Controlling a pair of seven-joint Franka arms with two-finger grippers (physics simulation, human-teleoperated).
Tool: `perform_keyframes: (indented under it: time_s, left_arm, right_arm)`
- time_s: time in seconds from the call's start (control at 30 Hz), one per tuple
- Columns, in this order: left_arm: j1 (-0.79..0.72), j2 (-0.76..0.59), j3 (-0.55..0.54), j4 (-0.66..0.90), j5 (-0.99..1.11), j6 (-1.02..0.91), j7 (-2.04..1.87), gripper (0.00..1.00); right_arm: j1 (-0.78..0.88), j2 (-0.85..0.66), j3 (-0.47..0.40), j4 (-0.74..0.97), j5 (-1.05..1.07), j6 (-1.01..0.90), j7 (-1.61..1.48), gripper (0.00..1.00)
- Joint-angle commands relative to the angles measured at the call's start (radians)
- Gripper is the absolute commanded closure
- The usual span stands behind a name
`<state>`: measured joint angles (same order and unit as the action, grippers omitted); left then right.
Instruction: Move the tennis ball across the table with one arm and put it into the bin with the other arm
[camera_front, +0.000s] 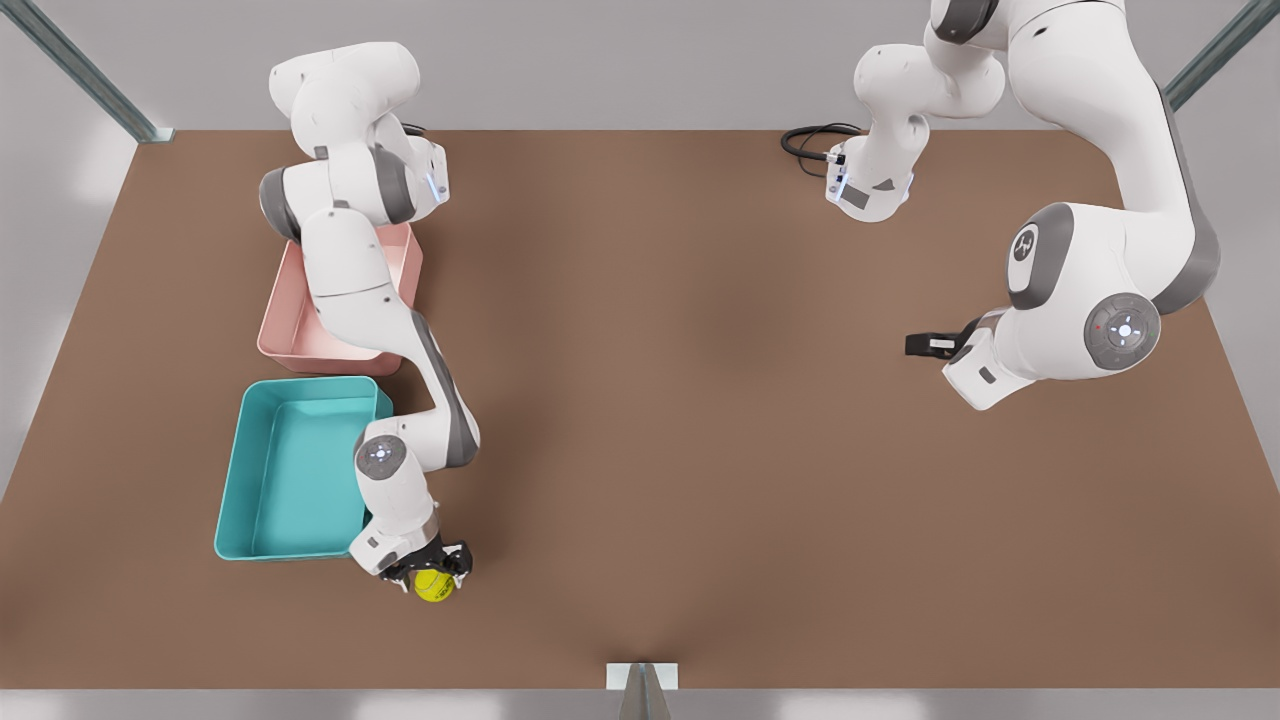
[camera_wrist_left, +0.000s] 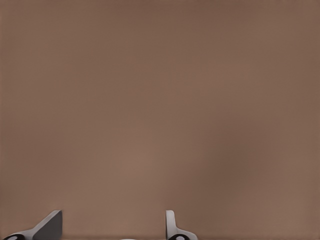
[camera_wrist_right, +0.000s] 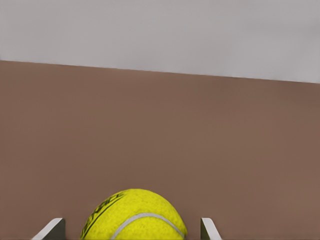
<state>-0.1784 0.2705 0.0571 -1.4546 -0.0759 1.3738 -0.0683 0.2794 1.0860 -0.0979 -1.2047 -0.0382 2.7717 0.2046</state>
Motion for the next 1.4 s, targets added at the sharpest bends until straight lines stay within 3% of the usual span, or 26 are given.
perform_keyframes:
  time_s: [0.0,0.33,0.43,0.5,0.63,0.77,1.03,1.1,1.2,1.23,1.37]
  left_arm:
    - [0.001,0.0,0.0,0.0,0.001,0.002,-0.019,0.0]
    - [0.001,0.036,-0.005,0.002,0.002,0.007,0.059,0.0]
    - [0.005,0.036,-0.037,0.005,0.005,-0.019,0.024,0.0]
    - [-0.007,0.038,-0.037,0.005,0.011,-0.078,0.033,0.0]
    - [0.027,0.075,-0.036,0.004,0.013,-0.13,0.186,0.0]
    - [-0.033,0.085,-0.069,0.023,0.019,-0.013,0.108,0.0]
    - [-0.065,0.098,-0.126,0.026,0.067,-0.016,-0.041,0.0]
    - [-0.069,0.093,-0.148,0.028,0.088,-0.016,-0.062,0.0]
    - [-0.067,0.096,-0.148,0.028,0.088,-0.012,-0.062,0.0]
    - [-0.064,0.098,-0.146,0.028,0.087,-0.012,-0.062,0.0]
    - [-0.062,0.098,-0.146,0.028,0.093,-0.012,-0.062,0.0]
  right_arm:
    - [-0.002,0.006,0.0,0.0,0.0,0.011,-0.004,0.0]
    - [0.0,0.037,0.0,0.013,-0.003,0.028,-0.002,0.0]
    - [0.0,0.037,0.001,0.016,-0.003,0.031,-0.002,0.26]
    - [0.0,0.037,0.001,0.019,-0.003,0.031,0.001,0.29]
    - [0.0,0.017,0.001,0.022,0.004,0.029,0.004,0.28]
    - [0.001,-0.049,0.001,-0.01,0.0,0.016,0.003,0.28]
    - [-0.131,-0.546,-0.008,-0.463,0.003,-0.271,-0.398,0.27]
    - [-0.194,-0.583,-0.032,-0.507,0.003,-0.4,-0.475,0.27]
    - [-0.241,-0.558,-0.052,-0.544,0.011,-0.426,-0.514,0.27]
    - [-0.243,-0.551,-0.054,-0.555,0.011,-0.426,-0.514,0.0]
    - [-0.246,-0.541,-0.054,-0.589,0.014,-0.446,-0.508,0.0]
